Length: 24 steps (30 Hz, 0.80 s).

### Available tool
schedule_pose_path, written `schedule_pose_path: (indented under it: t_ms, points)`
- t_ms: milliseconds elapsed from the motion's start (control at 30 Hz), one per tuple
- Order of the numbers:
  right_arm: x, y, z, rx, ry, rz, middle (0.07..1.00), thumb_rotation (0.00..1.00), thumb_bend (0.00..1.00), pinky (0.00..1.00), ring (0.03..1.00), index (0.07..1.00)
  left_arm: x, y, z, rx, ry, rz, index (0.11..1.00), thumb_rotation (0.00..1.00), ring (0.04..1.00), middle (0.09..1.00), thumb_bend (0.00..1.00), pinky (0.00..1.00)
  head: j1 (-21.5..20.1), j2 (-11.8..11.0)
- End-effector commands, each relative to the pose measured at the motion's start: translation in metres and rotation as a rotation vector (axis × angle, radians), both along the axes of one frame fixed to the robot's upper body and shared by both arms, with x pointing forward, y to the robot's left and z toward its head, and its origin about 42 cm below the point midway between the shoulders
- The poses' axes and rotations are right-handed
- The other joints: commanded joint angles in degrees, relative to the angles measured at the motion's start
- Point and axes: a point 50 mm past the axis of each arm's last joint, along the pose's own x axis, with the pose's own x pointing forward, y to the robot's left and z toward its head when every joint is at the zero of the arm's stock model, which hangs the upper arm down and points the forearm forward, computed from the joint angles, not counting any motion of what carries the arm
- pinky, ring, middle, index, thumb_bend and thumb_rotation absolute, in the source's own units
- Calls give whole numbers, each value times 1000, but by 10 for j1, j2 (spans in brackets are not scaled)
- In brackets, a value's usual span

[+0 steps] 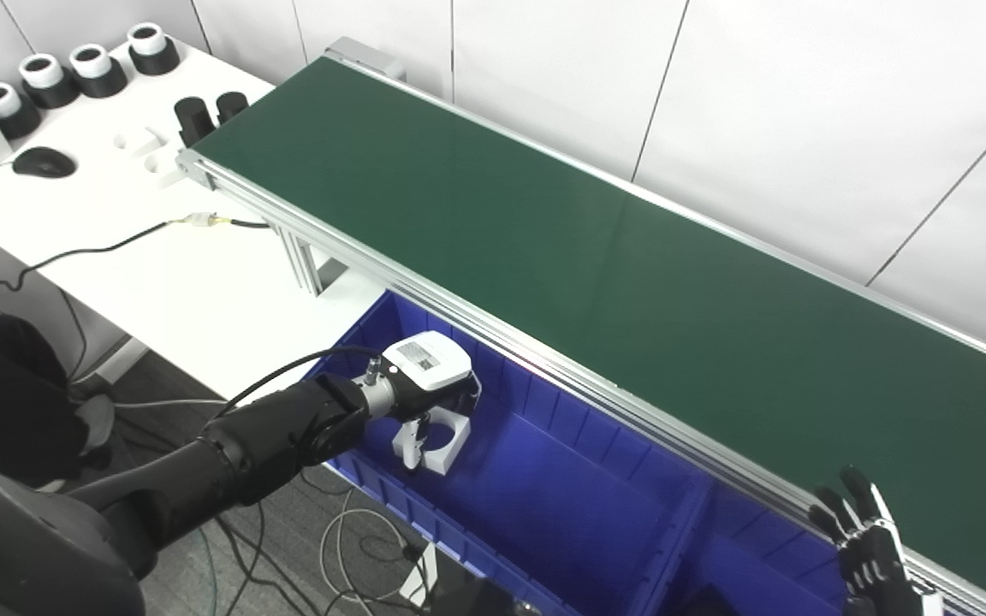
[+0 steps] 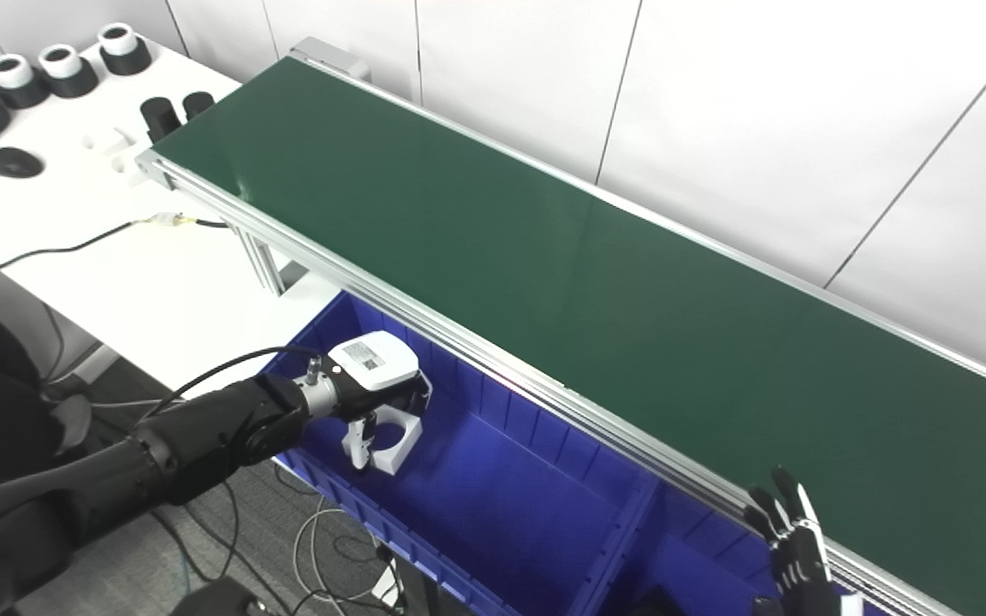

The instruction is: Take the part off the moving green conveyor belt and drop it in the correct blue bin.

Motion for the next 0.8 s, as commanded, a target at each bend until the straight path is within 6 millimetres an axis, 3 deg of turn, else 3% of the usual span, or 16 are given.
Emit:
schedule_pose_path:
  t_ms: [0, 300, 333, 367, 467, 533, 767]
  points:
    - [5, 2, 12, 11, -81, 11, 938, 935, 839, 807, 867, 911, 9, 5, 11, 5, -33, 7, 505, 0, 491, 475, 525, 458, 0, 0]
    - [5, 2, 12, 20, -79, 10, 942, 929, 847, 819, 874, 911, 8, 5, 12, -3, -36, -5, 511, 0, 501, 473, 524, 466, -1, -2]
    - [5, 2, 12, 20, -80, 10, 942, 931, 848, 818, 875, 911, 8, 5, 12, 1, -34, -6, 503, 35, 534, 531, 523, 501, -1, -2]
    - [5, 2, 12, 19, -81, 9, 941, 933, 849, 815, 874, 910, 8, 5, 12, 6, -33, -6, 565, 128, 574, 582, 770, 537, -1, -2]
    - [5, 2, 11, 17, -78, 11, 943, 925, 844, 812, 871, 910, 8, 6, 16, 4, -33, -11, 647, 310, 660, 668, 977, 617, -1, -2]
    - [6, 2, 11, 14, -78, 13, 942, 926, 835, 811, 869, 910, 9, 6, 17, -4, -29, -10, 667, 376, 679, 684, 997, 647, -2, -3]
    - [5, 2, 10, 16, -74, 13, 942, 922, 829, 810, 869, 910, 12, 3, 22, -3, -36, -24, 679, 415, 689, 694, 1000, 654, -2, -3]
